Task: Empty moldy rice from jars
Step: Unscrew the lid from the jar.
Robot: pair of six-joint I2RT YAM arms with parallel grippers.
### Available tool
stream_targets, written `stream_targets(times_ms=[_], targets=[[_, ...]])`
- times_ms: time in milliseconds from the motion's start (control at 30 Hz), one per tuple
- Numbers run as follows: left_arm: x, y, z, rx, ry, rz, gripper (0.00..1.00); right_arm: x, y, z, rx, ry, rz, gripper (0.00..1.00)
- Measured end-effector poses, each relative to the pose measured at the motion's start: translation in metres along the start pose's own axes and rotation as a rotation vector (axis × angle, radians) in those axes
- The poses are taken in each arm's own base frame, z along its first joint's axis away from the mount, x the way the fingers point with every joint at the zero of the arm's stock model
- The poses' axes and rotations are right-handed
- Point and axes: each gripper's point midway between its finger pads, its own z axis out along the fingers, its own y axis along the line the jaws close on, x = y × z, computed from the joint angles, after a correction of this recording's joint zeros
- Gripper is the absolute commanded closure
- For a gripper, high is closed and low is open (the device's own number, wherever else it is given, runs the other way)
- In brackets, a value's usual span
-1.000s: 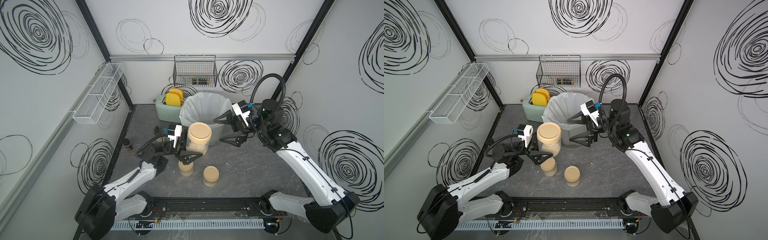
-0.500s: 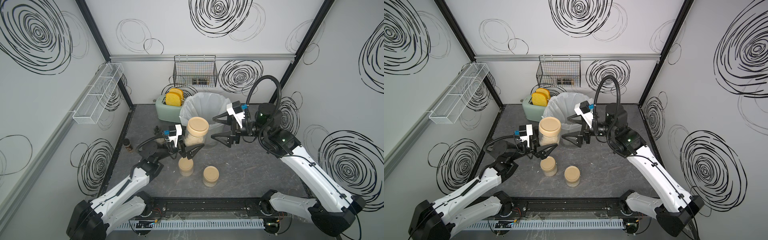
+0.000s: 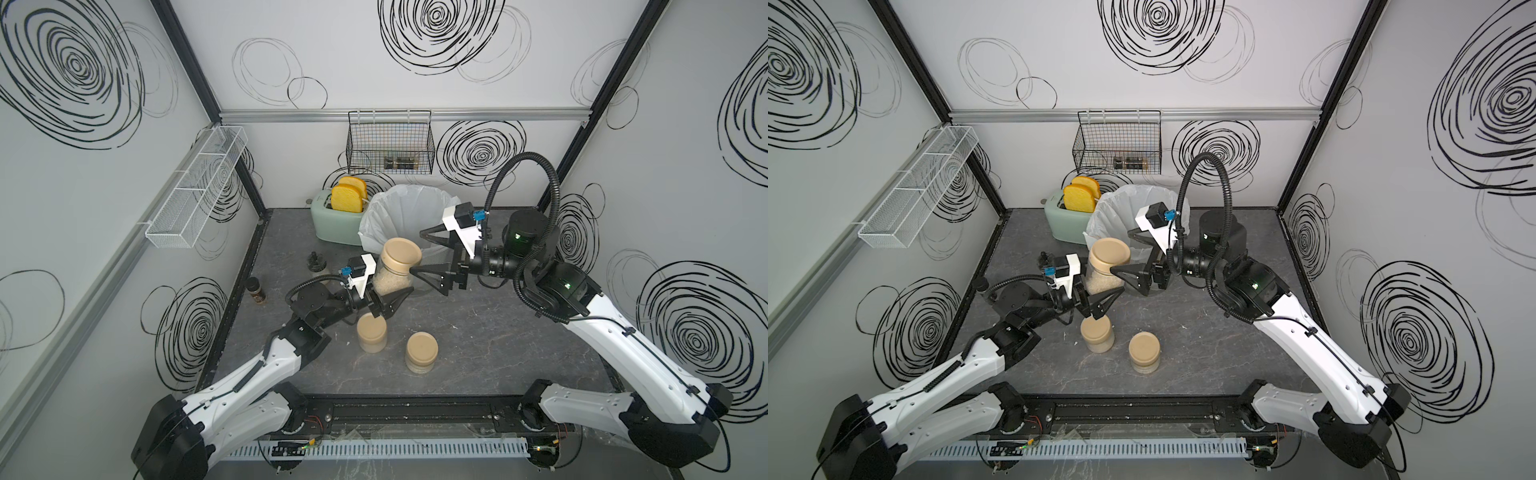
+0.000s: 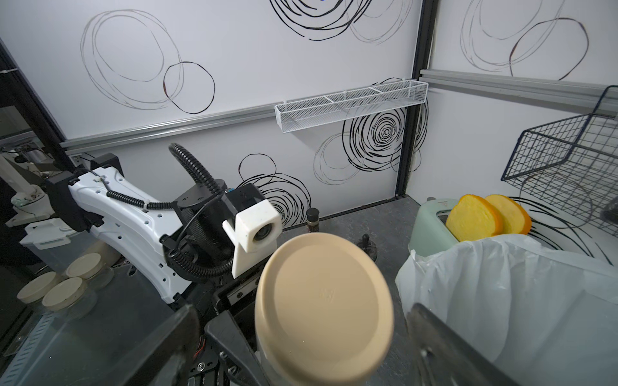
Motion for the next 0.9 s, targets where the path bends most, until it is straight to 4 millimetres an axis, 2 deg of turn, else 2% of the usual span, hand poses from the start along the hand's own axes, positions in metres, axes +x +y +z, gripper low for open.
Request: stream_targets(times_ms=[300, 667, 900], targets=[[0.001, -0.008, 0.003, 0.012, 0.001, 0.035, 0.46, 0.012, -0.002, 0.026, 0.014, 0.046, 0.006, 0.02], [0.007, -0.018, 0.006, 0.041, 0.016, 0.053, 0.46, 0.017, -0.006, 0.035, 0.032, 0.067, -0.006, 0.0], [0.007, -0.017, 0.007, 0.031, 0.016, 0.056, 0.45, 0.023, -0.006, 0.038, 0.023, 0.088, 0.003, 0.04]])
